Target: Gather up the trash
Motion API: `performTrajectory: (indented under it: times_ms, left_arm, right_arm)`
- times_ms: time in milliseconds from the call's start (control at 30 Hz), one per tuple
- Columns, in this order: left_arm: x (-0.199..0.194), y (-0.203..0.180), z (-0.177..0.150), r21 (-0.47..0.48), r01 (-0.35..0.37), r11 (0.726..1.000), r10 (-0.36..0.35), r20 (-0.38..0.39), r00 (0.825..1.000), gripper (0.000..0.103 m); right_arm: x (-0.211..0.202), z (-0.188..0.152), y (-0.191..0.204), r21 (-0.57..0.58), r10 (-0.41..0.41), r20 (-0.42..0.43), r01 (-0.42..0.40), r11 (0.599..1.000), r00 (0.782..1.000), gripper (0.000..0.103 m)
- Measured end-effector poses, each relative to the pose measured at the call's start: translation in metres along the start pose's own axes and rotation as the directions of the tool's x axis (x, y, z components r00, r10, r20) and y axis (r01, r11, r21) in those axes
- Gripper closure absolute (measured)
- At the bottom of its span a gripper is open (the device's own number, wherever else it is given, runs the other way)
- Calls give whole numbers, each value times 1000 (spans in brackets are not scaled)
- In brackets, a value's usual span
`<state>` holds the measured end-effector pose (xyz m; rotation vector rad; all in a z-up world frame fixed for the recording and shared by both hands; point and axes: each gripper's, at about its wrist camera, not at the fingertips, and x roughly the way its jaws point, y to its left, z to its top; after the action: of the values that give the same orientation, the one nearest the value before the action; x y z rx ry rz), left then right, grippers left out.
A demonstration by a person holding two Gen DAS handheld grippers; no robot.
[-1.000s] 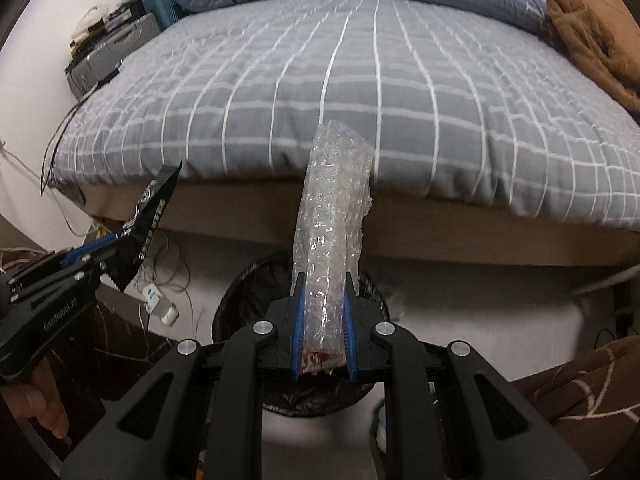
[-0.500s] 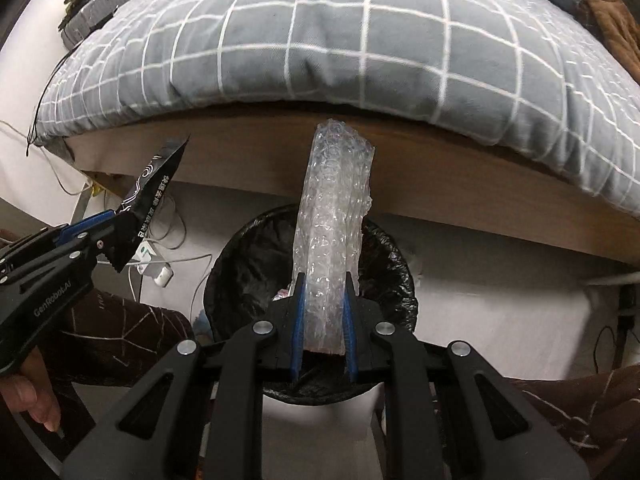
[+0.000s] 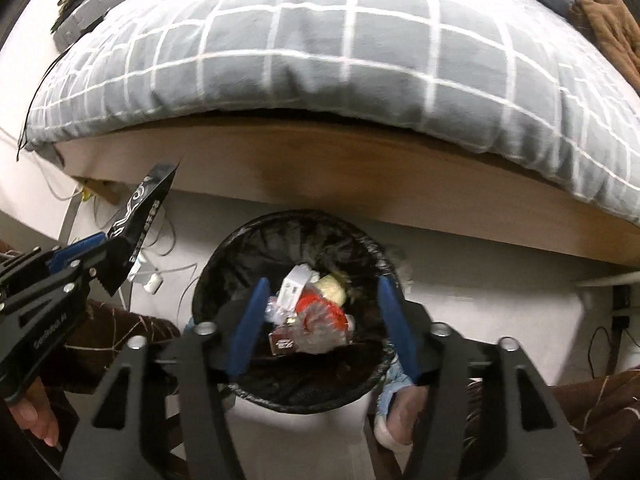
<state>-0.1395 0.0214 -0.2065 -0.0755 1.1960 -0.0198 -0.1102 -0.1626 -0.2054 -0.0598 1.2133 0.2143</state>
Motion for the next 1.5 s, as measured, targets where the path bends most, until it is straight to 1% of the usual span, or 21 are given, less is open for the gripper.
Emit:
performTrajectory:
  times_ms: [33, 67, 167, 233, 333, 433, 600, 667, 767, 833, 900, 1000, 1033, 1100, 1133, 1200, 1267, 1333, 1400, 1433, 1500]
  left_arm:
    - [0, -4, 1, 4, 5, 1000, -5, -2, 1000, 83]
    - [1, -6, 1, 8, 9, 1000, -9, -2, 1000, 83]
    - [4, -14, 4, 22, 22, 1000, -22, -1, 1000, 83]
    - [4, -23, 5, 40, 24, 999, -24, -2, 1000, 83]
    - [3, -35, 7, 57, 32, 998, -32, -2, 1000, 83]
    - [3, -45, 7, 72, 44, 996, -44, -1, 999, 83]
    - [4, -63, 7, 103, 47, 994, -47, 1, 999, 81]
    - [5, -64, 7, 107, 38, 994, -39, 1, 999, 75]
    - [4, -63, 5, 110, 21, 994, -23, 19, 1000, 71]
    - [4, -62, 5, 111, 8, 994, -11, 19, 1000, 64]
    - [2, -63, 5, 110, -5, 994, 2, 25, 1000, 48]
    - [-4, -61, 7, 111, -23, 994, 17, 51, 999, 35]
    - [-9, -60, 8, 112, -31, 993, 23, 70, 997, 32]
    - [-16, -58, 11, 110, -37, 993, 27, 93, 995, 21]
    - [-20, -58, 14, 108, -36, 993, 24, 107, 994, 19]
    - [-31, -56, 21, 104, -47, 993, 32, 141, 990, 9]
    - [-43, -57, 28, 106, -53, 993, 32, 186, 982, 6]
    - [-56, -57, 36, 103, -60, 993, 36, 229, 973, 6]
    - [-67, -57, 48, 96, -50, 994, 23, 267, 963, 6]
    - [-70, -57, 52, 95, -46, 994, 18, 275, 961, 6]
    - [-80, -60, 62, 88, -34, 996, 7, 298, 954, 6]
  right_arm:
    - [-4, -1, -4, 9, -10, 7, 10, 1000, 1000, 41]
    - [-6, -1, -9, 19, -19, 12, 19, 1000, 1000, 35]
    - [-15, -1, -28, 66, -49, 39, 46, 997, 998, 24]
    - [-21, -1, -40, 87, -77, 58, 72, 994, 995, 20]
    - [-30, -2, -56, 106, -125, 89, 116, 988, 988, 16]
    - [-40, -3, -71, 135, -153, 119, 136, 981, 981, 11]
    - [-47, -5, -88, 174, -156, 123, 134, 976, 980, 11]
    - [-48, -5, -89, 173, -155, 125, 133, 976, 980, 11]
    - [-46, -4, -85, 167, -155, 128, 133, 977, 980, 11]
    - [-45, -3, -83, 163, -159, 129, 138, 977, 979, 11]
    - [-44, -3, -80, 159, -178, 127, 157, 975, 976, 11]
    - [-45, -3, -79, 164, -177, 129, 155, 974, 976, 11]
    - [-47, -2, -79, 164, -180, 136, 157, 974, 974, 11]
    - [-53, 0, -79, 165, -179, 155, 153, 974, 972, 11]
    - [-57, 1, -79, 165, -179, 165, 151, 975, 970, 11]
    - [-65, 4, -79, 164, -176, 193, 145, 976, 965, 11]
    - [-77, 9, -77, 163, -177, 234, 141, 977, 956, 11]
    - [-90, 15, -76, 163, -170, 279, 128, 978, 945, 11]
    - [-105, 21, -75, 161, -168, 329, 121, 980, 929, 10]
    - [-110, 22, -75, 161, -174, 346, 124, 979, 922, 8]
    - [-121, 25, -74, 167, -187, 386, 131, 977, 903, 8]
